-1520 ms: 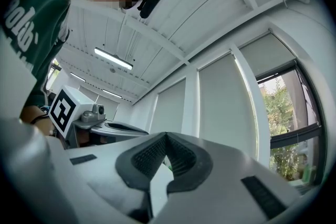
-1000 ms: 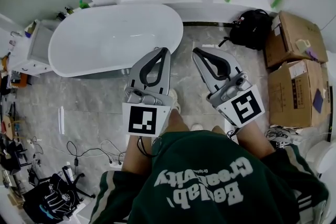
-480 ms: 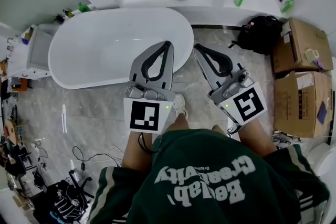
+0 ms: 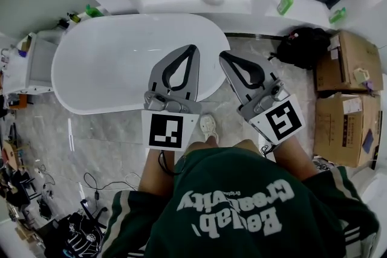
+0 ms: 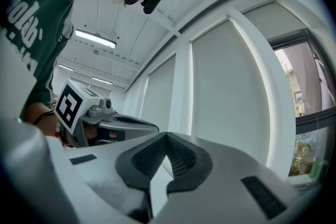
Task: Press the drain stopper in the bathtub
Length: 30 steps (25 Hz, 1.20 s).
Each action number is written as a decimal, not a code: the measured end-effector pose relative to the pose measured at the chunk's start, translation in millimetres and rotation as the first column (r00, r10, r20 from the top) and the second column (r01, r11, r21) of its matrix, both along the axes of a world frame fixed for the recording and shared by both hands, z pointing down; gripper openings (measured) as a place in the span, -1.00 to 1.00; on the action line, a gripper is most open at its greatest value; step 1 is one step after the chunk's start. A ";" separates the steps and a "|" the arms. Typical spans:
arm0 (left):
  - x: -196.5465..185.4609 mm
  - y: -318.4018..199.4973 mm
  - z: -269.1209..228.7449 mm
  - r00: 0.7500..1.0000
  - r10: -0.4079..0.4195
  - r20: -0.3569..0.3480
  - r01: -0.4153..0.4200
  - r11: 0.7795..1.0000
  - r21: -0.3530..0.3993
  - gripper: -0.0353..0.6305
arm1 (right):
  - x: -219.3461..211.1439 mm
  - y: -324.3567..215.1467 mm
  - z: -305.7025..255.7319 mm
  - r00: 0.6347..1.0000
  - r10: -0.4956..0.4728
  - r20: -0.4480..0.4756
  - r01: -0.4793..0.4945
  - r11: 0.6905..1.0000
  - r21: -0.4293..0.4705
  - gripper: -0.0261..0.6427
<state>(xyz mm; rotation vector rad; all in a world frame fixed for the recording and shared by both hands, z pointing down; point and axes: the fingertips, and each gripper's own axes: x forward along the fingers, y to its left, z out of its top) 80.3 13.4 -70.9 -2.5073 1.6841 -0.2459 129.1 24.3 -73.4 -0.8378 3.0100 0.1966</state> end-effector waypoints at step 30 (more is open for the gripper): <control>-48.5 -67.0 40.3 0.997 -0.072 0.010 0.072 0.997 -0.016 -0.88 | -48.5 -81.5 41.9 0.999 -0.004 -0.044 0.001 0.998 -0.057 -0.88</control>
